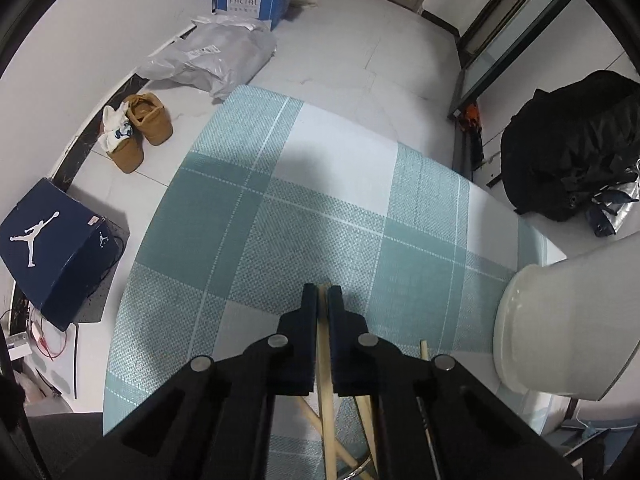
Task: Organize utensils
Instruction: 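Lift the spoon and chopstick with both tools over the white utensil holder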
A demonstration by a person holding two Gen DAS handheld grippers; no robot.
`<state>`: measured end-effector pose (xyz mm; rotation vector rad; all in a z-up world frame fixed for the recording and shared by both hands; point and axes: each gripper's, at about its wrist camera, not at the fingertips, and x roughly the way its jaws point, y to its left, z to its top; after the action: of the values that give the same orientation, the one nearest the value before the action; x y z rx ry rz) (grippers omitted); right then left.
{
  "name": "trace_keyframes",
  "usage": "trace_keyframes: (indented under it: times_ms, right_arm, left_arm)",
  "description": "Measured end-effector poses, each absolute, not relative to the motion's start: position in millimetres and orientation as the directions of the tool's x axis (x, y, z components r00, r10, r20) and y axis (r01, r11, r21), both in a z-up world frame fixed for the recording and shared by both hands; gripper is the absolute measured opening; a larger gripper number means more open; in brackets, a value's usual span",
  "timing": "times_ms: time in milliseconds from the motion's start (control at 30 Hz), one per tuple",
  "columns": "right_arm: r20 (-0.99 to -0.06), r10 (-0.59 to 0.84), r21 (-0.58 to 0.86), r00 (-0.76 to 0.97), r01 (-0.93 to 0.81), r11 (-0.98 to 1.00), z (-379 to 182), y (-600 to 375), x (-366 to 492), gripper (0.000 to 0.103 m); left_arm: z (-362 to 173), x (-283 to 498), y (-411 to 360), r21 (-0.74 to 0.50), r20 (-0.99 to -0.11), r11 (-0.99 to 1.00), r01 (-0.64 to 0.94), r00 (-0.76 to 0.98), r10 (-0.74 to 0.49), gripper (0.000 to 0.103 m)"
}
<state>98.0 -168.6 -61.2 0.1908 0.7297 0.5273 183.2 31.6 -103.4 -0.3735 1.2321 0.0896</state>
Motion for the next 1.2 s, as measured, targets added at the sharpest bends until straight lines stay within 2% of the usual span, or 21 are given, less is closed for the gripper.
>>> trace_keyframes:
  times_ms: [267, 600, 933, 1200]
  right_arm:
    - [-0.561, 0.489, 0.304, 0.668, -0.383, 0.872, -52.0, -165.4, 83.4, 0.001]
    - [-0.496, 0.441, 0.241, 0.748, -0.369, 0.898, -23.7, -151.3, 64.1, 0.001]
    - [-0.445, 0.389, 0.177, 0.807, -0.347, 0.921, 0.7, -151.2, 51.4, 0.001]
    - [-0.36, 0.357, 0.124, 0.862, -0.335, 0.934, 46.3, -165.0, 48.7, 0.001]
  left_arm:
    - [-63.9, 164.9, 39.4, -0.257, -0.877, 0.927, -0.272, 0.469, -0.105, 0.001]
    - [12.3, 122.8, 30.2, -0.272, -0.718, 0.95, -0.155, 0.69, -0.093, 0.001]
    - [37.0, 95.7, 12.1, -0.26, -0.661, 0.966, 0.019, 0.725, -0.192, 0.001]
    - [89.2, 83.1, -4.9, -0.296, -0.594, 0.943, 0.153, 0.744, -0.307, 0.001]
